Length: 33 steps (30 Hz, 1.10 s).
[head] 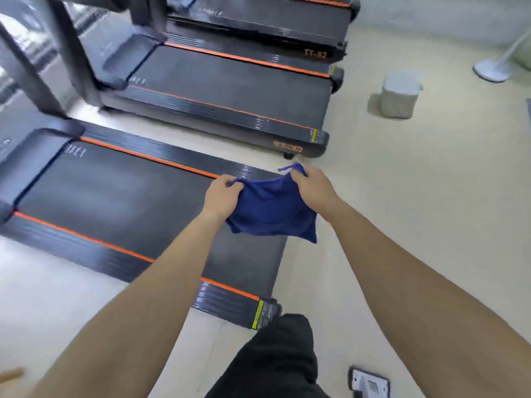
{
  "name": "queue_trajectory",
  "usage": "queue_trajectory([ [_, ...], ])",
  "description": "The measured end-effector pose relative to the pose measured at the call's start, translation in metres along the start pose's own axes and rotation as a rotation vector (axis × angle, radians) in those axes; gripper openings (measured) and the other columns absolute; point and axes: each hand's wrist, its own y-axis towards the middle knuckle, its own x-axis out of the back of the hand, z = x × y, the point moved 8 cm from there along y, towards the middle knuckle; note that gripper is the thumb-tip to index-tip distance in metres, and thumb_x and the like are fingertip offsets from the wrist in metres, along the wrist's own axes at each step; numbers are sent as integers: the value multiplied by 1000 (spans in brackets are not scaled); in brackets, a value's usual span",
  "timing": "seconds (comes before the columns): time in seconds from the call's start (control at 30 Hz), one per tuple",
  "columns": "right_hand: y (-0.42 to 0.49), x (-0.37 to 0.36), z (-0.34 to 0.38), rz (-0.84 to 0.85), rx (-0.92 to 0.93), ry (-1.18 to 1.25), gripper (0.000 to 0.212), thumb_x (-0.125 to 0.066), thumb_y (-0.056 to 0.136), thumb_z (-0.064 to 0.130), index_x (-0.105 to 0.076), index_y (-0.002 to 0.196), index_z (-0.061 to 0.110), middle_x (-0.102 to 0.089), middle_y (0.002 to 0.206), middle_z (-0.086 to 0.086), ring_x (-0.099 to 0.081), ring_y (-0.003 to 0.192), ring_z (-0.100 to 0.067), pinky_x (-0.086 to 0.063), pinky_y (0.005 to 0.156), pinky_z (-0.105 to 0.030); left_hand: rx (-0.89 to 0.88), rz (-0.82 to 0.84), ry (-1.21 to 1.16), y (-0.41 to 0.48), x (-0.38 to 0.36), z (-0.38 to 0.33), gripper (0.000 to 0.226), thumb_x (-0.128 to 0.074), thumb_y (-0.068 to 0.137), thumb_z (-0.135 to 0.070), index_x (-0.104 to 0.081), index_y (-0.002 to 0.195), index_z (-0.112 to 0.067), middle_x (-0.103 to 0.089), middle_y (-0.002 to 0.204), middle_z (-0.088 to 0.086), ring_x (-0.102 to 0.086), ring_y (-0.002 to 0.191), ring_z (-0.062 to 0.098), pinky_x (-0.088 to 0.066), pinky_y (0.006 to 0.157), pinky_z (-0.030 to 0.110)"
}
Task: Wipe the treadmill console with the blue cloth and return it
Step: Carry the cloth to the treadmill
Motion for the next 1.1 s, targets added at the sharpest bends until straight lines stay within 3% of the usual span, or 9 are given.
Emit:
queue_trajectory([
  [0.17, 55, -57, 81, 239, 207, -66, 39, -42, 102, 30, -71, 79, 39, -64, 86, 0, -56, 81, -20, -41, 72, -31, 94, -264, -94, 19, 70, 22, 11, -56, 93, -17, -66, 99, -17, -66, 97, 0, -59, 95, 19, -39, 81, 26],
  [0.33, 102, -126, 156, 403, 363, -177, 42, -43, 103, 29, -55, 63, 23, -44, 64, 5, -40, 65, -18, -29, 57, -31, 155, -459, -188, 49, 130, 46, 11, -55, 94, -17, -66, 96, -16, -64, 87, -8, -59, 92, 19, -44, 74, 25],
  [0.43, 115, -163, 204, 515, 469, -206, 37, -42, 102, 31, -70, 87, 14, -49, 70, 3, -42, 65, -16, -33, 62, -32, 195, -586, -217, 56, 164, 48, 10, -55, 95, -15, -64, 97, -17, -61, 86, -10, -58, 93, 17, -39, 68, 18],
  [0.53, 125, -188, 254, 560, 557, -196, 39, -43, 102, 25, -60, 67, 32, -46, 65, 4, -41, 63, -16, -33, 58, -29, 229, -690, -196, 58, 200, 42, 15, -55, 93, -17, -66, 103, -15, -68, 96, 0, -62, 96, 22, -46, 75, 23],
  [0.7, 146, -234, 329, 671, 590, -149, 39, -44, 102, 24, -55, 65, 28, -39, 59, 9, -38, 55, -9, -30, 52, -23, 230, -879, -138, 59, 273, 17, 16, -52, 95, -10, -66, 103, -11, -62, 90, -1, -53, 85, 17, -34, 61, 18],
  [0.77, 158, -256, 355, 724, 584, -135, 34, -45, 100, 28, -59, 71, 20, -45, 66, 5, -41, 63, -13, -32, 58, -29, 261, -934, -103, 65, 299, 14, 15, -52, 95, -14, -65, 104, -15, -62, 94, -1, -54, 88, 18, -33, 68, 22],
  [0.87, 177, -292, 396, 802, 572, -18, 42, -47, 96, 30, -61, 103, -9, -51, 78, -9, -45, 74, -15, -32, 66, -32, 320, -997, -66, 80, 342, 12, 9, -54, 95, -19, -61, 98, -21, -62, 95, -3, -55, 88, 18, -35, 69, 23],
  [1.0, 200, -338, 463, 916, 541, 38, 31, -51, 100, 28, -57, 82, 3, -52, 76, -10, -46, 69, -14, -34, 64, -32, 354, -1095, -75, 104, 409, -6, 7, -54, 96, -21, -61, 99, -19, -62, 95, -3, -55, 89, 18, -37, 71, 26],
  [1.1, 213, -362, 524, 985, 489, 48, 32, -52, 99, 29, -60, 83, 2, -56, 83, -11, -50, 76, -19, -37, 69, -34, 428, -1153, -54, 110, 467, -33, 10, -52, 97, -21, -61, 99, -16, -62, 93, -2, -54, 84, 16, -37, 66, 26],
])
